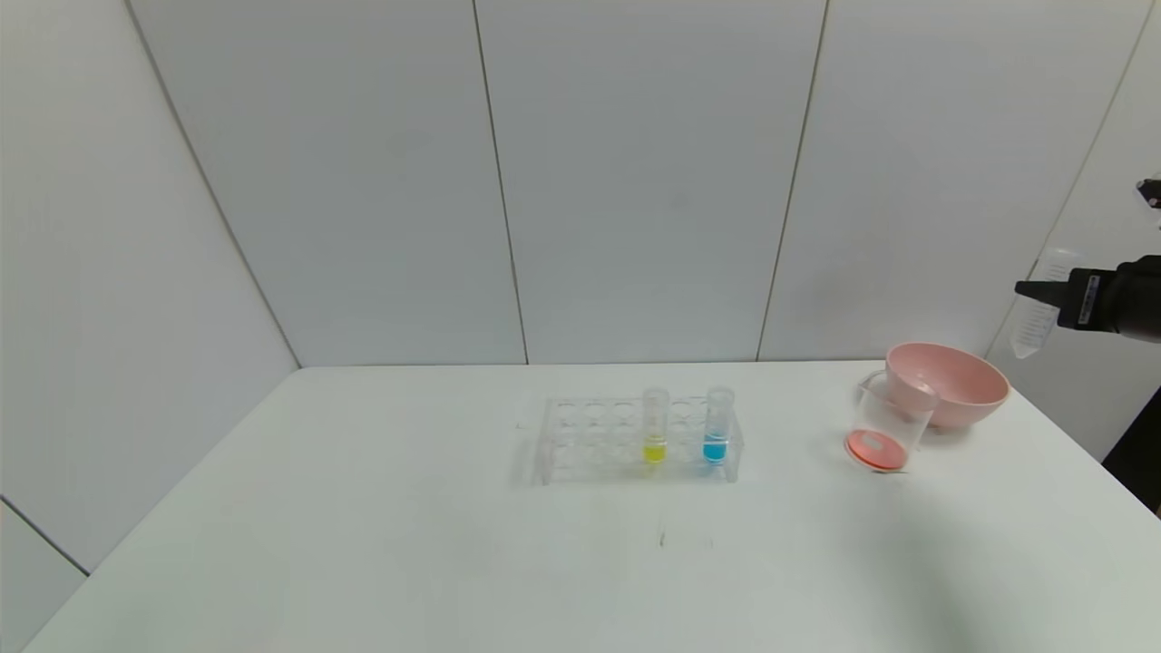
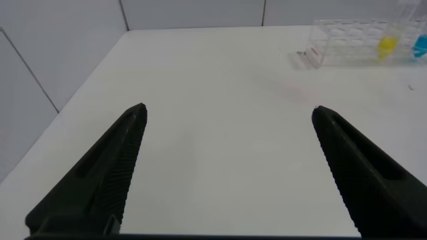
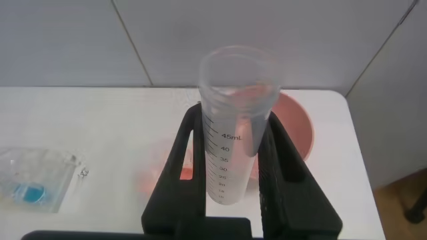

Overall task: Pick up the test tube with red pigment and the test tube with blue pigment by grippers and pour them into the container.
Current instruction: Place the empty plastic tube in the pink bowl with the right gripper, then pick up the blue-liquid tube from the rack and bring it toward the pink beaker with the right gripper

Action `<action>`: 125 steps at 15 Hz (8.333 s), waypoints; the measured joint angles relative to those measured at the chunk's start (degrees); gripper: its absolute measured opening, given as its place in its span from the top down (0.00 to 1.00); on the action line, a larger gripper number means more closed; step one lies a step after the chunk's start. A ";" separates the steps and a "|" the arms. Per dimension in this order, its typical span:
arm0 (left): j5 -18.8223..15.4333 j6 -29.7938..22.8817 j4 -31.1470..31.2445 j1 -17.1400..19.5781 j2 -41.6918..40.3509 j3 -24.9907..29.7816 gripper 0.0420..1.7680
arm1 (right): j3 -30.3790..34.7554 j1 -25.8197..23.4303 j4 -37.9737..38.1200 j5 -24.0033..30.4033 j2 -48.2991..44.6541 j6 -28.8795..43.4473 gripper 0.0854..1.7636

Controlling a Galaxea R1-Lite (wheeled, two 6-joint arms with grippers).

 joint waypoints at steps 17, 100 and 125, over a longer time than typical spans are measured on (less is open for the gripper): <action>0.00 0.00 0.00 0.00 0.00 0.00 0.00 | -11.95 -0.46 -16.62 -0.33 25.17 -0.21 0.65; 0.00 0.00 0.00 0.00 0.00 0.00 0.00 | 9.36 53.58 -32.22 -51.12 23.34 9.09 0.76; 0.00 0.00 0.00 0.00 0.00 0.00 0.00 | 29.27 37.75 -24.88 -20.37 -5.21 3.01 0.76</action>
